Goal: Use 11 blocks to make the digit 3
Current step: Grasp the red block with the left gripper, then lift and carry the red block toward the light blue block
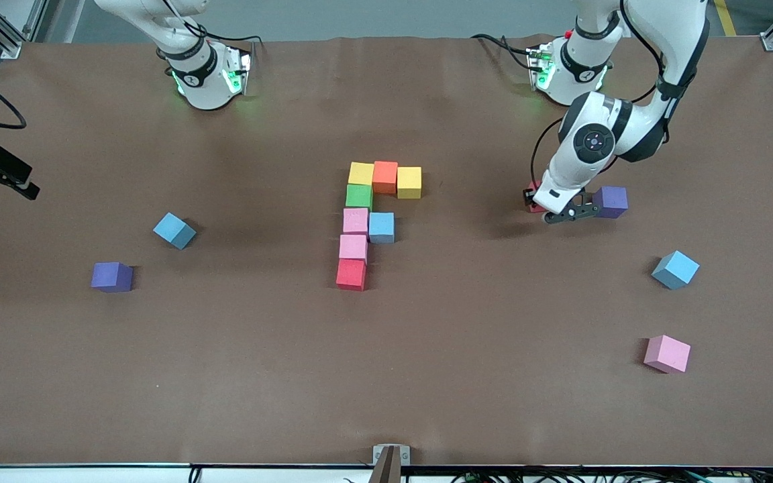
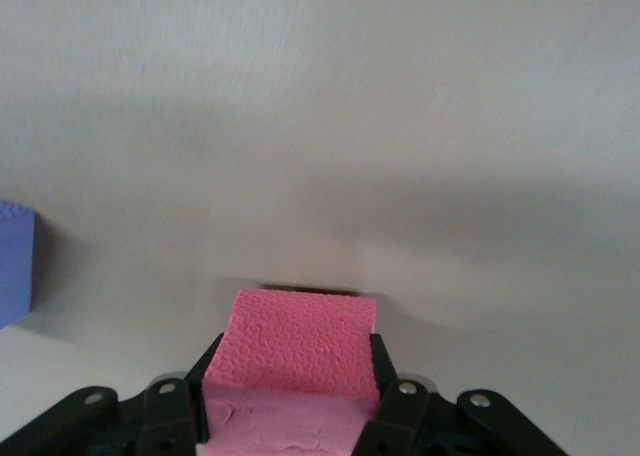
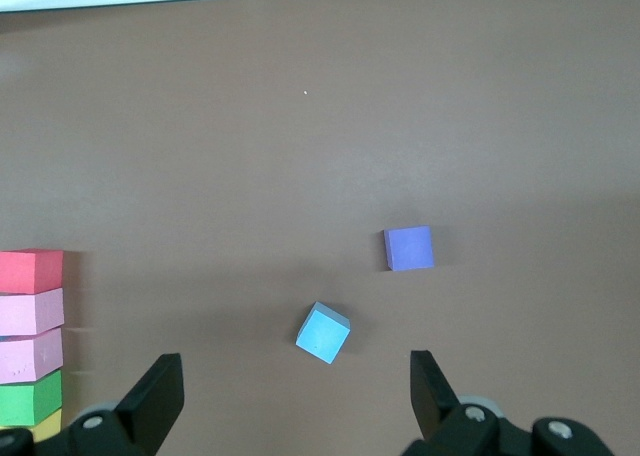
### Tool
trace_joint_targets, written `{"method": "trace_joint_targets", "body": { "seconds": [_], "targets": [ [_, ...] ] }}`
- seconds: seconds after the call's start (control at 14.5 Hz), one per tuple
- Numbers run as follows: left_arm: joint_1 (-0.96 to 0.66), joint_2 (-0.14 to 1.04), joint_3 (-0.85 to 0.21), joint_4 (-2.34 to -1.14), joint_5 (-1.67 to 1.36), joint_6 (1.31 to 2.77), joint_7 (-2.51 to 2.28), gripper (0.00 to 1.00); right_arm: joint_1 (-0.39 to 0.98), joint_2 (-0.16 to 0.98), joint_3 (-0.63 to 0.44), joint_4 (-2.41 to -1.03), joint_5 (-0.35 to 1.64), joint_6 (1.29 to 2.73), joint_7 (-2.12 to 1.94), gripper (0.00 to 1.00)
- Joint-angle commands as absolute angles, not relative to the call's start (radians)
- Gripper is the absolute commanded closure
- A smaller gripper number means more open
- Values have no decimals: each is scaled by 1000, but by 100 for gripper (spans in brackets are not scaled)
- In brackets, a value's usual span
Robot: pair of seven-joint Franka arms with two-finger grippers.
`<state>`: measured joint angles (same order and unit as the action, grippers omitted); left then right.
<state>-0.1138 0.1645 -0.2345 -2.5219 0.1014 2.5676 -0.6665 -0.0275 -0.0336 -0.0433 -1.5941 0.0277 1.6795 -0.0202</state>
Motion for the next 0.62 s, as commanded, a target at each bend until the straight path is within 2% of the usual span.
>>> {"method": "trace_joint_targets", "body": {
  "seconds": [0.0, 0.28, 0.55],
  "targets": [
    [-124, 270, -287, -2334, 64, 2487, -822, 66, -20, -46, -40, -1617, 8, 1681, -12, 0],
    [-139, 418, -333, -2016, 64, 2291, -1148, 67, -20, -45, -40, -1618, 8, 1684, -12, 0],
    [-216, 543, -331, -1852, 64, 2284, -1464, 67, -23, -43, -40, -1614, 9, 1689, -9, 0]
  ]
}}
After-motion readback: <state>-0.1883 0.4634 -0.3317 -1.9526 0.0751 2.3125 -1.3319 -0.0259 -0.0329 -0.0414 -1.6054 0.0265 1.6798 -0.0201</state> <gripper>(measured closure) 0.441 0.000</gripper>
